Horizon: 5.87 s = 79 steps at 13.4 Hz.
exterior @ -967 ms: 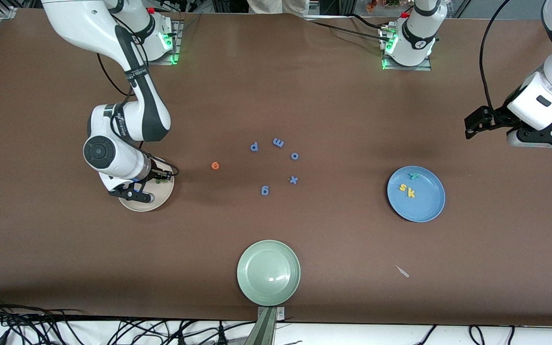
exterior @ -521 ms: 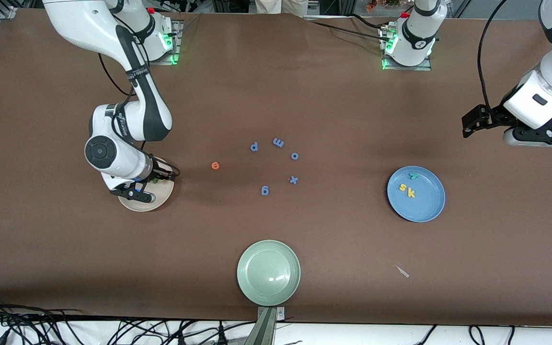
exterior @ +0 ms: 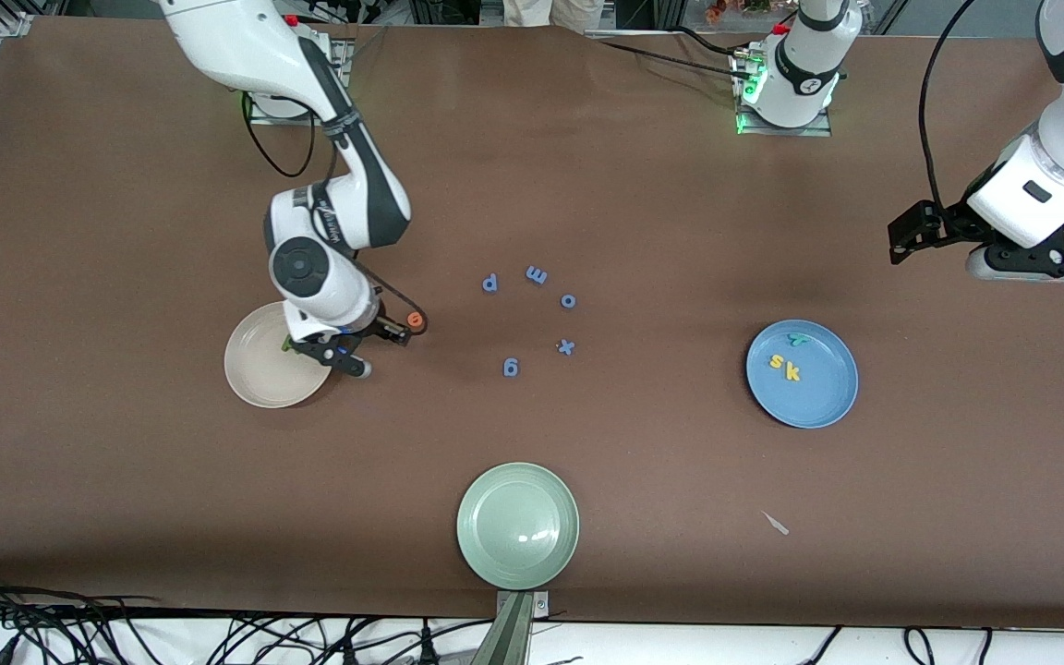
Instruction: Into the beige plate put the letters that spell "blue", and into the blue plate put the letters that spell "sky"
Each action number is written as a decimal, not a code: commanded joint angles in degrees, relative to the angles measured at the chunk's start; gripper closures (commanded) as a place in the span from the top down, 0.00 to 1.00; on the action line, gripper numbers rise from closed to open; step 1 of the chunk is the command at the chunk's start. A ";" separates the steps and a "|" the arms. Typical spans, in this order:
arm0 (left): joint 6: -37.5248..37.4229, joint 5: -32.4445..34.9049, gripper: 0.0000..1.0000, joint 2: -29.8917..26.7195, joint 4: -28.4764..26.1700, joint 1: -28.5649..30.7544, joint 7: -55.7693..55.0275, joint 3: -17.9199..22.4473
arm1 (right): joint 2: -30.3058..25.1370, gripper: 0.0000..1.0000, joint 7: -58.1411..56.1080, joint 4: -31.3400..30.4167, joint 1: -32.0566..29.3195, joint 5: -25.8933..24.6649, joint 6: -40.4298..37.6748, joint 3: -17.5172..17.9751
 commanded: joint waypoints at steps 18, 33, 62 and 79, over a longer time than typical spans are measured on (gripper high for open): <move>-3.69 -1.02 1.00 0.49 1.59 0.07 1.51 -0.18 | 1.64 0.61 9.09 -4.17 4.89 1.15 5.07 -0.07; -4.75 -1.02 1.00 0.57 1.59 0.51 1.51 -0.18 | -4.16 0.18 -13.02 -3.12 4.54 0.62 -8.72 -9.72; -4.75 -0.93 1.00 0.57 1.59 0.33 1.51 -0.18 | -7.32 1.00 -40.74 28.79 -0.64 0.98 -45.56 -27.41; -4.75 -0.93 1.00 0.57 1.68 0.42 1.51 -0.18 | -28.16 1.00 -40.65 20.08 -32.90 -14.84 -49.34 10.04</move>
